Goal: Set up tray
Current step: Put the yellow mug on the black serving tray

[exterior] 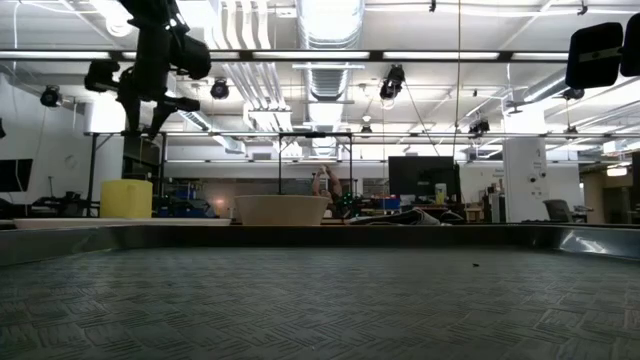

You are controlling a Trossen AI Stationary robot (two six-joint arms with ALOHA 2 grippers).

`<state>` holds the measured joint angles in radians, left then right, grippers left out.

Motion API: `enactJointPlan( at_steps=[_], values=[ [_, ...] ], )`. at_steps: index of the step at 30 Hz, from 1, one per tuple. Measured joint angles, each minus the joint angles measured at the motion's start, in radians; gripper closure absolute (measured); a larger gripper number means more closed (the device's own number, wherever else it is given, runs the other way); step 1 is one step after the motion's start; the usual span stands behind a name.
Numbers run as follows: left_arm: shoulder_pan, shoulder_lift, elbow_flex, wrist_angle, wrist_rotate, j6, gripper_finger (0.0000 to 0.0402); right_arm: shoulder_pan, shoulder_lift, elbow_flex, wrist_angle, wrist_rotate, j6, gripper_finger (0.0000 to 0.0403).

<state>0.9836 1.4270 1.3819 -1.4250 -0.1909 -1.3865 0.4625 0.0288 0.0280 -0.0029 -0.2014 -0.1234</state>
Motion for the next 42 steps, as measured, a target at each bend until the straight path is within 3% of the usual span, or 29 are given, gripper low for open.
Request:
enactJointPlan(
  at_steps=[9, 20, 24, 42],
  values=[
    [0.026, 0.025, -0.071, 0.082, -0.002, 0.017, 0.0274, 0.0, 0.0, 0.0, 0.0, 0.0, 0.0, 0.0303],
    [0.053, 0.025, -0.154, 0.222, 0.0, 0.027, 0.0097, 0.0, 0.0, 0.0, 0.0, 0.0, 0.0, 0.0303],
    [0.054, 0.025, -0.184, 0.281, 0.0, 0.022, 0.0058, 0.0, 0.0, 0.0, 0.0, 0.0, 0.0, 0.0303],
    [0.066, 0.043, -0.267, 0.399, -0.028, 0.016, 0.0046, 0.0, 0.0, 0.0, 0.0, 0.0, 0.0, 0.0303]
  ],
)
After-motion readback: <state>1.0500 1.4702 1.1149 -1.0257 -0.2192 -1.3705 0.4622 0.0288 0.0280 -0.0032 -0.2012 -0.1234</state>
